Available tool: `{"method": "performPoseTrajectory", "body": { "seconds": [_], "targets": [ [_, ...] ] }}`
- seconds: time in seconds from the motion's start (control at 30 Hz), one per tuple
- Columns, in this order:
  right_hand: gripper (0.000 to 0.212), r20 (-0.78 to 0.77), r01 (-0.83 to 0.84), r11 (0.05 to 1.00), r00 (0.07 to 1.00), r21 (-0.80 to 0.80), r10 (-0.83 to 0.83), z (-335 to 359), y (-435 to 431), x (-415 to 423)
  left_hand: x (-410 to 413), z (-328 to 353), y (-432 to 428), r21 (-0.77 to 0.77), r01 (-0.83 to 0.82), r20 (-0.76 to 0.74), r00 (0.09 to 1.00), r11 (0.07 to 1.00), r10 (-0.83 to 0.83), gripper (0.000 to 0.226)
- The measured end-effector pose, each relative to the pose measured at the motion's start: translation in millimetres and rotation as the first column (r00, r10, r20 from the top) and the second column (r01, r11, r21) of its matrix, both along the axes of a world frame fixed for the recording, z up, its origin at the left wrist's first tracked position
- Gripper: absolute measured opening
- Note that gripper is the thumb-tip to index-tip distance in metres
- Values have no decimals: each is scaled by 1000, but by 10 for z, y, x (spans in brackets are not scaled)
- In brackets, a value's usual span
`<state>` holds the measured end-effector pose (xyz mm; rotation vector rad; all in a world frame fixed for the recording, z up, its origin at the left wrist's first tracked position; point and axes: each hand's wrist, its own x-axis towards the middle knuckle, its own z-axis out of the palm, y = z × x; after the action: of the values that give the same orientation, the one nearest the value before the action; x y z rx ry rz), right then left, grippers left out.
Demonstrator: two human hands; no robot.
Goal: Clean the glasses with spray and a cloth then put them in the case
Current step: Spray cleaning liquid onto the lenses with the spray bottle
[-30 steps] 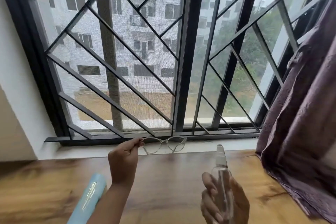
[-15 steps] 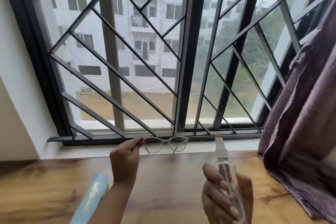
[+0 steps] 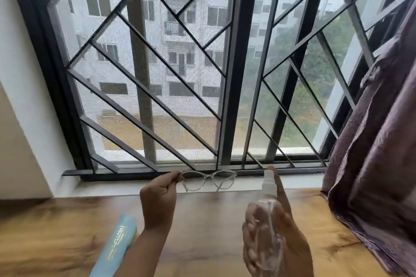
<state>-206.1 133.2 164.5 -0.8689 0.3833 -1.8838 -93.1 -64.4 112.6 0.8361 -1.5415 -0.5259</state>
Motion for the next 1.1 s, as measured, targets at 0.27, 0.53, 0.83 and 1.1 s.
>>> {"method": "performPoseTrajectory", "body": {
  "seconds": [0.27, 0.53, 0.83, 1.1],
  "targets": [
    [71, -806, 756, 548, 46, -358, -590, 29, -164, 328, -40, 64, -9, -51, -36, 37, 999, 998, 38, 19],
    [63, -800, 769, 503, -20, -395, -599, -61, -276, 353, -26, 173, 39, -56, -26, -7, 1000, 998, 26, 21],
    [70, -786, 795, 484, 15, -365, -618, -27, -212, 323, -33, 224, 32, -81, -18, -43, 999, 997, 15, 20],
    [69, -759, 861, 378, -14, -340, -651, -77, -190, 72, -13, 206, 5, -92, -17, -58, 998, 996, 12, 17]
  ]
}}
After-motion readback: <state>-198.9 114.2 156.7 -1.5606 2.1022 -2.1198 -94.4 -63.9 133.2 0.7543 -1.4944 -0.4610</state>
